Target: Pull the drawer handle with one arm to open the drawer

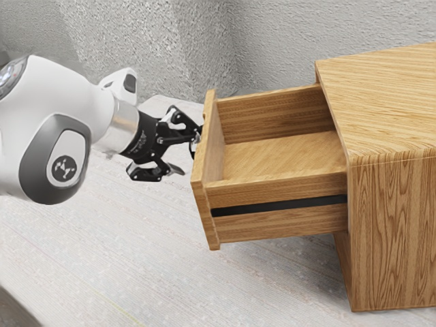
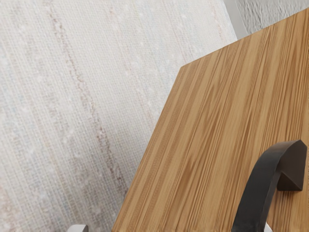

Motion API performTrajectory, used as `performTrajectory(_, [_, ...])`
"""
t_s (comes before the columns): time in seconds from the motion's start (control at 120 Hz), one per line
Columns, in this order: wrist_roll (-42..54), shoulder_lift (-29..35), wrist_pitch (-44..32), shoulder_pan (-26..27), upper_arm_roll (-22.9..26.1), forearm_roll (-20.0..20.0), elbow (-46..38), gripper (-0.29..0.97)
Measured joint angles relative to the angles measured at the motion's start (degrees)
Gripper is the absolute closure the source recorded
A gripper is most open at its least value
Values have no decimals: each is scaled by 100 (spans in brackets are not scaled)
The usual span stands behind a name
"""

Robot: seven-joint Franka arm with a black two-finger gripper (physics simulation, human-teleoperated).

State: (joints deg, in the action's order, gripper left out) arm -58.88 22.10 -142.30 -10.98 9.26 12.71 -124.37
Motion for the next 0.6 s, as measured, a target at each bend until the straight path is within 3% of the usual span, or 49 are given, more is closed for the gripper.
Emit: performTrajectory(0.6, [24,662,15,-185,-2,-16,-512,37])
